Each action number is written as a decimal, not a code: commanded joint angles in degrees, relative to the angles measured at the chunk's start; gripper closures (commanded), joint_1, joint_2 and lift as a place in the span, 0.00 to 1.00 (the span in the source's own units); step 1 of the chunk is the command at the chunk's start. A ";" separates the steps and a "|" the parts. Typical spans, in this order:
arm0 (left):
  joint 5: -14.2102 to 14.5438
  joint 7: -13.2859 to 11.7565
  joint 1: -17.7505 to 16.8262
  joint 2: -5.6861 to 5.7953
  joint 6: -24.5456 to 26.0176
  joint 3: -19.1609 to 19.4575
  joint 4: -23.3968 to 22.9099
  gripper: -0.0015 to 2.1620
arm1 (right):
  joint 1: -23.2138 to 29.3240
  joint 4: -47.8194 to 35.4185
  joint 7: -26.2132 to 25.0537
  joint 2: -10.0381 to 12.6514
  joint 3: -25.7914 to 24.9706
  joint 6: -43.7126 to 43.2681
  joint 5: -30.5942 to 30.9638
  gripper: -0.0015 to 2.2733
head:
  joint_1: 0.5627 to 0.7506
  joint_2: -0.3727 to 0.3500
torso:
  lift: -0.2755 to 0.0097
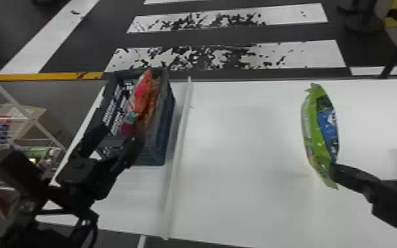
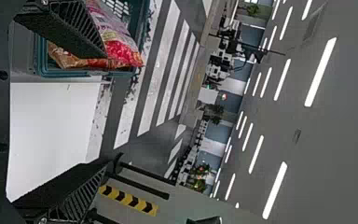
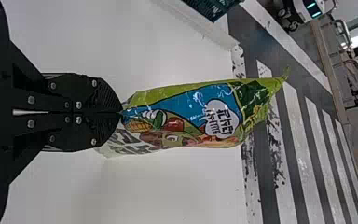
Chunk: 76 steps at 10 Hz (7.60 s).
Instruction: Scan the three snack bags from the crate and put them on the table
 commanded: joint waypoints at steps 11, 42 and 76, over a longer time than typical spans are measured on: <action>-4.22 0.88 -1.25 2.47 0.00 -5.48 -0.33 0.02 | -7.36 17.91 -6.92 7.41 -29.34 21.65 -36.85 0.98 | 0.70 0.52 | 0.64; -3.87 0.70 -4.15 2.82 -1.23 -7.94 4.24 0.02 | -4.28 28.89 4.77 3.72 23.84 -29.27 32.23 0.99 | 0.70 0.79 | 0.64; -4.22 1.76 -9.95 3.70 -1.05 -10.05 9.60 0.02 | -11.93 36.01 5.74 0.11 5.73 -33.49 21.86 0.98 | 0.70 0.44 | 0.64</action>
